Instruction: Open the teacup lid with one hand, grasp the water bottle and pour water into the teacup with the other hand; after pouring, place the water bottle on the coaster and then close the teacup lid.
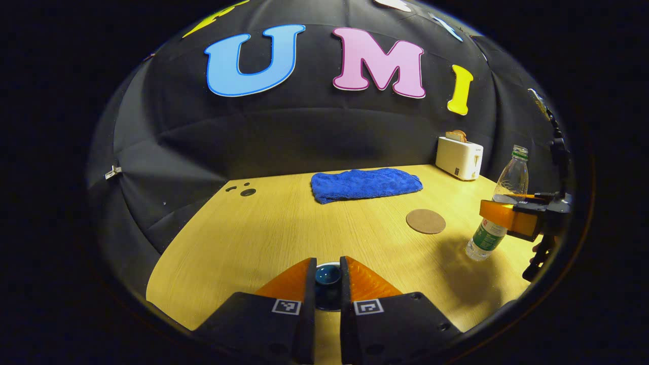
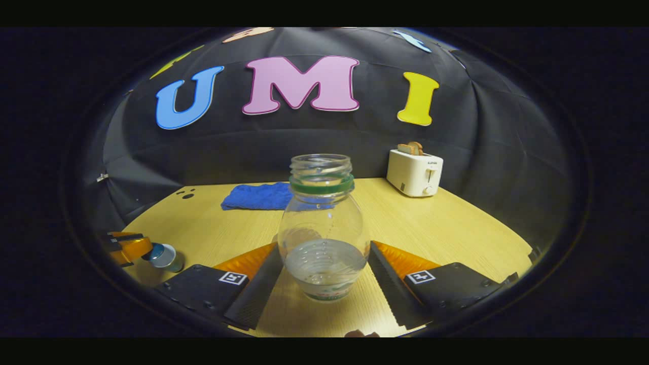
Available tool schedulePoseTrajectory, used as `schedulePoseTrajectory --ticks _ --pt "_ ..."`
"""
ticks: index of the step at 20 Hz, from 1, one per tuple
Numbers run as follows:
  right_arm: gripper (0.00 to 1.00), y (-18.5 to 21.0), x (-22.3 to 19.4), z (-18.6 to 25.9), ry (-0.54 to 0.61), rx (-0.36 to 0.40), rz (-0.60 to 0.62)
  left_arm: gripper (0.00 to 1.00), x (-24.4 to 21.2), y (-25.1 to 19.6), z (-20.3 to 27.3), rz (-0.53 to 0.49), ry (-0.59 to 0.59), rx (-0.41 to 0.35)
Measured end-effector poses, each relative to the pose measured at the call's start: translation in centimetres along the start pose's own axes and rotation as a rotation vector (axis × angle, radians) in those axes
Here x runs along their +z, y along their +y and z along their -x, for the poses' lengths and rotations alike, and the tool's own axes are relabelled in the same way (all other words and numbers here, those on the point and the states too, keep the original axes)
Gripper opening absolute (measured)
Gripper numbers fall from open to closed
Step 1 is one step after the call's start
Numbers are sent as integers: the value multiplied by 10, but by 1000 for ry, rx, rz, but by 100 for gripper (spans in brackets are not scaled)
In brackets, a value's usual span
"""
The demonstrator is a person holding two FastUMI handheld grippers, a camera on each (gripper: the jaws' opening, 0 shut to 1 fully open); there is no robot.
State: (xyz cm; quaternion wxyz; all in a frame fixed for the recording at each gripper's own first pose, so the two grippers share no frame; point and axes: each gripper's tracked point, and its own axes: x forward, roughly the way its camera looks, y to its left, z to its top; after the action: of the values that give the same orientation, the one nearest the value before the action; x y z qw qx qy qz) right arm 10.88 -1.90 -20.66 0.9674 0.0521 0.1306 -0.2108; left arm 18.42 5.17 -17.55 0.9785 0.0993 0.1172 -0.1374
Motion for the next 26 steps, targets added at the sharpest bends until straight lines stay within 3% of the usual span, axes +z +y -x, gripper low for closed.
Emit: schedulePoseTrajectory --ticks 4,6,7,11,18,19,20,21,26 --pt "98 1 -1 -10 -18 -4 -7 23 -3 8 -1 8 7 11" --pt "92 1 -2 -10 -27 -7 -6 24 -2 12 1 11 6 21" --pt "81 1 -2 -9 -29 -6 0 23 -4 13 1 12 6 24" --pt "79 5 -2 -9 -36 24 42 24 -4 13 5 17 4 26" --pt "74 28 15 -8 -64 130 258 24 0 22 14 42 -16 52" --pt "74 32 20 -8 -72 139 288 27 0 26 16 51 -19 63" --pt "74 38 25 -10 -83 148 320 19 1 30 19 61 -24 72" --pt "74 44 29 -13 -91 161 357 27 1 34 23 69 -26 85" --pt "73 72 49 -27 -159 207 583 23 6 54 40 102 -56 128"
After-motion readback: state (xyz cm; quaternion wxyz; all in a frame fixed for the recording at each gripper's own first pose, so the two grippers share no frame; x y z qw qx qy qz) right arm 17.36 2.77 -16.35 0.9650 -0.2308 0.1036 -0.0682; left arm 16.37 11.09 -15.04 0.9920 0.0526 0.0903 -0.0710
